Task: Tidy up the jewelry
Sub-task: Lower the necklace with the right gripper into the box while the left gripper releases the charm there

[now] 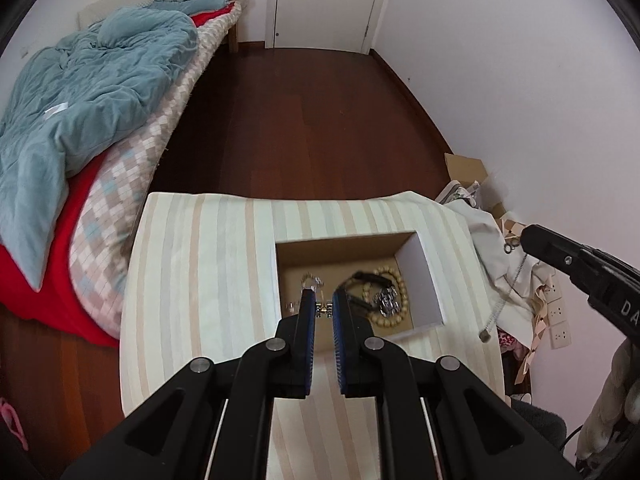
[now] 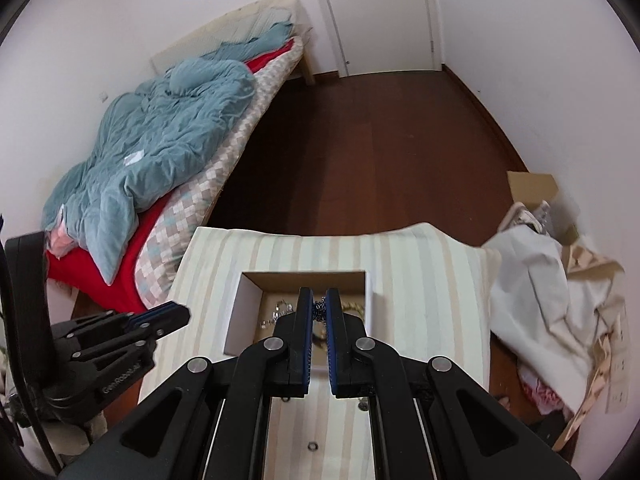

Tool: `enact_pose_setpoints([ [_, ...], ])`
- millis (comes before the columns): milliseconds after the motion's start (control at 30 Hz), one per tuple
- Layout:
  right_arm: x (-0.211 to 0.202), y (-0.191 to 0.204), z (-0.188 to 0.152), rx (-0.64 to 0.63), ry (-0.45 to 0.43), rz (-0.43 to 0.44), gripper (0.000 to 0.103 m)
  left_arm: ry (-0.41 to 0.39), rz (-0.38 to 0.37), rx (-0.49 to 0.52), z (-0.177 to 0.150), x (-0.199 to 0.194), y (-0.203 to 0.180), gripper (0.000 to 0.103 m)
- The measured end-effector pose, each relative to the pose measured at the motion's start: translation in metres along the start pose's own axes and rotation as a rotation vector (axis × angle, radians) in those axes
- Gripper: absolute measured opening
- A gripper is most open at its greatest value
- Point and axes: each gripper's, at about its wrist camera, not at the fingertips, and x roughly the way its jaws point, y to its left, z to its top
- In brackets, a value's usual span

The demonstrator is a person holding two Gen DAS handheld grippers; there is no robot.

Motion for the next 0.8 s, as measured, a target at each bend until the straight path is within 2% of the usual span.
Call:
enact_pose_setpoints([
  [200, 0.062, 0.008, 0.022, -0.02, 0.092, -0.01, 0.006, 0.084, -0.056, -0.037, 0.021, 0.049, 0.013, 0.007],
  [367, 0.13, -0.004, 0.025, 0.025, 0.274, -0.019, 0.009, 0.159, -0.111, -0.096, 0.033, 0.077, 0.02, 0.012],
  [400, 0.135, -0.008, 0.024, 0.037, 0.282, -0.016, 0.015, 0.158, -0.106, -0.096, 0.034, 0.078, 0.021, 0.016],
  [433, 0.137, -0.011, 0.024, 0.044, 0.281, -0.027, 0.031, 0.151, -0.094, -0.097, 0.035, 0.077, 0.021, 0.03],
  [467, 0.136, -0.013, 0.022, 0.047, 0.276, -0.033, 0.043, 0.142, -0.079, -0.096, 0.037, 0.075, 0.021, 0.056],
  [500, 0.135, -0.016, 0.021, 0.055, 0.269, -0.025, 0.062, 0.128, -0.058, -0.092, 0.037, 0.073, 0.021, 0.066],
  [533, 0.133, -0.018, 0.019, 0.057, 0.261, -0.034, 0.07, 0.109, -0.027, -0.09, 0.037, 0.069, 0.022, 0.082],
  [567, 0.129, -0.019, 0.017, 0.045, 0.25, -0.056, 0.071, 0.085, 0.011, -0.092, 0.036, 0.065, 0.023, 0.084],
  [633, 0.125, -0.019, 0.012, 0.028, 0.243, -0.107, 0.074, 0.052, 0.04, -0.097, 0.032, 0.059, 0.025, 0.085],
  [667, 0.123, -0.019, 0.009, 0.018, 0.241, -0.13, 0.08, 0.046, 0.058, -0.099, 0.03, 0.058, 0.027, 0.092],
  [700, 0.122, -0.019, 0.006, 0.007, 0.243, -0.16, 0.096, 0.041, 0.08, -0.098, 0.029, 0.058, 0.028, 0.097],
  [733, 0.121, -0.018, 0.003, -0.004, 0.243, -0.193, 0.102, 0.035, 0.101, -0.094, 0.026, 0.058, 0.029, 0.1],
  [800, 0.121, -0.017, -0.006, -0.026, 0.242, -0.235, 0.103, 0.027, 0.167, -0.077, 0.018, 0.058, 0.029, 0.1],
])
